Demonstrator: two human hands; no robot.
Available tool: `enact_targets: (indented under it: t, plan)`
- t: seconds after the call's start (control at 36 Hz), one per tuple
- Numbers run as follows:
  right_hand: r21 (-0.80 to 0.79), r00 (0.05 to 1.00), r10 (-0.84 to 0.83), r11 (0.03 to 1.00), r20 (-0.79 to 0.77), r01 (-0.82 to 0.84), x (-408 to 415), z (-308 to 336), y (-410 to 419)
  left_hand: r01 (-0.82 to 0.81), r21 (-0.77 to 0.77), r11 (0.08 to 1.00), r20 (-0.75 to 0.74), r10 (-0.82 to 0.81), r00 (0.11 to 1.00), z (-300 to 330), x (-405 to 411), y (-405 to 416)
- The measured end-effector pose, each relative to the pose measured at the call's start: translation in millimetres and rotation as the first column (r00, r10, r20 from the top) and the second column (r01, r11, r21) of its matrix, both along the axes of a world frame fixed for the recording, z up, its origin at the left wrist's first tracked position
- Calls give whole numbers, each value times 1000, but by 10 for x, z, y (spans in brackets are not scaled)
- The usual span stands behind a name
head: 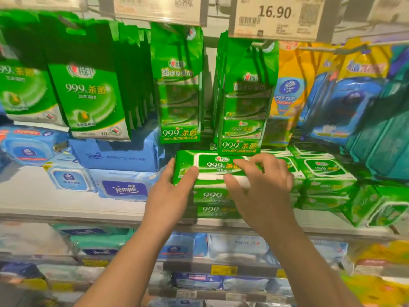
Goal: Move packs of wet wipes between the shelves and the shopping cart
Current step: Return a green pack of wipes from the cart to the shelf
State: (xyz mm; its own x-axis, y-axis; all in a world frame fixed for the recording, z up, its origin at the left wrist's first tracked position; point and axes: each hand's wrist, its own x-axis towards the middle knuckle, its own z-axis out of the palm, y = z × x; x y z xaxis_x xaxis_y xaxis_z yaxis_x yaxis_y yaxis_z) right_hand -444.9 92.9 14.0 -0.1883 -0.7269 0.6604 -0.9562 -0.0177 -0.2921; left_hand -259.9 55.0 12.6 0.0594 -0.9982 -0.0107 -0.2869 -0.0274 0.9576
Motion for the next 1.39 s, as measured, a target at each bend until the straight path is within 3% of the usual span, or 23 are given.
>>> enact_targets:
  t: [0.08,0.17,0.28,0.36,0.61,0.72,0.81,0.89,1.0,1.06,1.39]
  plan:
    - [106,993,90,991,-75,-82,-99,-61,112,-3,-20,1000,-4,3,1000,-2,31,-43]
    - [195,982,71,980,-173,-37,-170,-64,159,10,-94,995,-26,-13,1000,-65,43,-14]
    - [211,982,61,977,-180,-22,-182,-15,151,142,-210,967,3,-144,990,-207,86,76]
    - [219,972,77,975,-220,-28,-199,-27,157,154,-252,956,25,-152,988,-305,118,88]
    - [187,990,131,975,-54,-119,-160,-93,23,108,-211,971,121,-84,989,-351,84,-22]
    - [105,986,123,988,-109,-111,-188,-175,37,107,-274,956,220,-46,974,-346,192,24]
    - [-107,993,52,992,-104,-63,-193,-321,154,-14,-414,910,166,90,982,-421,286,137]
    - [-229,992,127,965,-20,-128,-153,-429,300,-123,-512,850,127,216,968,-480,306,242]
    - [149,954,161,968,253,-203,-62,-380,331,82,-449,890,311,70,948,-454,239,233]
    - [257,940,151,937,307,-234,-44,-400,265,184,-374,909,411,-15,911,-449,195,171]
    - [362,962,94,913,257,-186,-47,-428,-106,189,-196,962,454,-82,887,-313,118,-96]
